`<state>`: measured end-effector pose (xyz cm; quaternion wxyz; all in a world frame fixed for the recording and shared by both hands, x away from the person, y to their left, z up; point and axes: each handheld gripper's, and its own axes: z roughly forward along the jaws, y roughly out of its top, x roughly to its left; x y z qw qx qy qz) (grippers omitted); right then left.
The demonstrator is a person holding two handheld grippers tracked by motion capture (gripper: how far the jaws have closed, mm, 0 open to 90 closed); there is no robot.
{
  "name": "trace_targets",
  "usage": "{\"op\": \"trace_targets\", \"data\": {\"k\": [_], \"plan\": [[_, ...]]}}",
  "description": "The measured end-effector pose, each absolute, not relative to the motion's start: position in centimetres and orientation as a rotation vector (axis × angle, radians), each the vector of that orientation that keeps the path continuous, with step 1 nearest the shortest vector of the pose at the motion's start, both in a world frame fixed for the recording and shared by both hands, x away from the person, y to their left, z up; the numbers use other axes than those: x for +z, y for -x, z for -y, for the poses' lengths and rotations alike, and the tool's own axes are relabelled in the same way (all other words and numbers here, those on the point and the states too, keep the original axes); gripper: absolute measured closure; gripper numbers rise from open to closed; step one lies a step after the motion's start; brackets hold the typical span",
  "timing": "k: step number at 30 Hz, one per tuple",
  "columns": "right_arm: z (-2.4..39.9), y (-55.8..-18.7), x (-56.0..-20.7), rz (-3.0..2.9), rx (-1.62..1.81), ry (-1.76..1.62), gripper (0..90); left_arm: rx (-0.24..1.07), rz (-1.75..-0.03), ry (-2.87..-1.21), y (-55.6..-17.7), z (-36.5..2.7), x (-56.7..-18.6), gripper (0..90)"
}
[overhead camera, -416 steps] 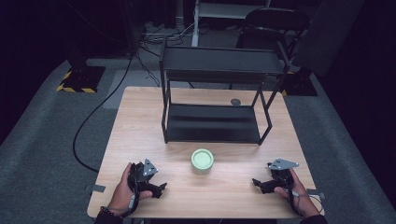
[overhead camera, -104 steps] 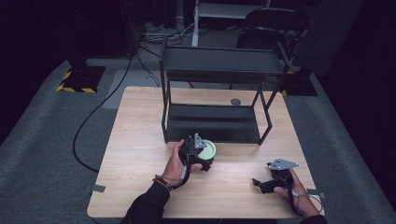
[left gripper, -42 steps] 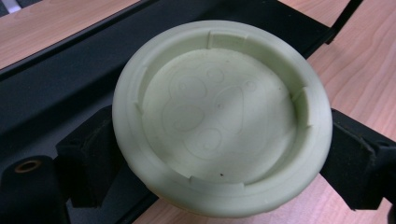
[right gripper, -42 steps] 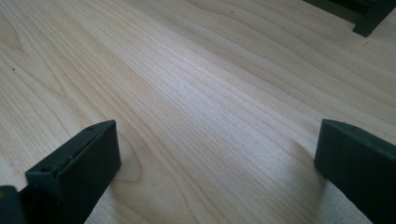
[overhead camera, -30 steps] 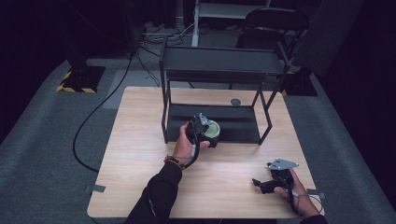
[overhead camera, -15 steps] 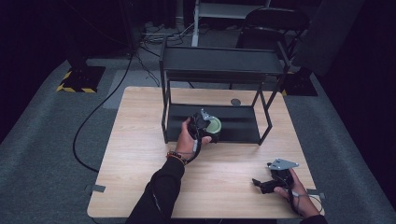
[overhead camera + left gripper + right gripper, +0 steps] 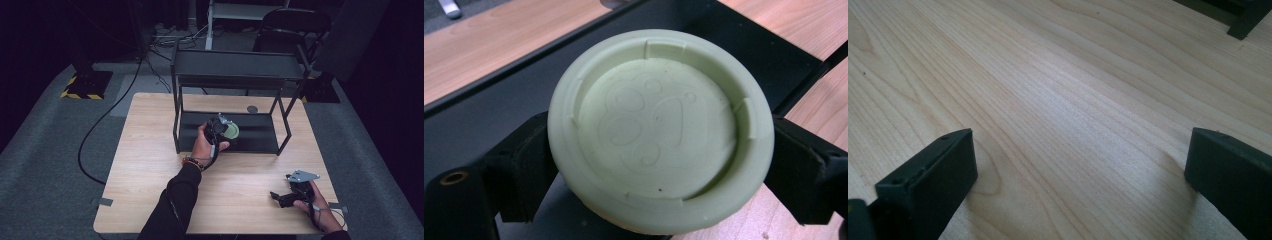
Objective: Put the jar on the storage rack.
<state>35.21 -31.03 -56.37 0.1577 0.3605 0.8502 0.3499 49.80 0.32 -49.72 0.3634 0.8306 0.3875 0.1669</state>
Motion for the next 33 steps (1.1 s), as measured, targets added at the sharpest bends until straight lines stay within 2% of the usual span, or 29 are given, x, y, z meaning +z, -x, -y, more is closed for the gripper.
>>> {"op": "trace_targets", "data": {"k": [33], "plan": [[31.04, -35.20, -56.37, -2.433, 1.002, -1.030, 0.2, 0.423, -1.036, -2.133, -50.53, -0.44, -50.73, 10.5]]}}
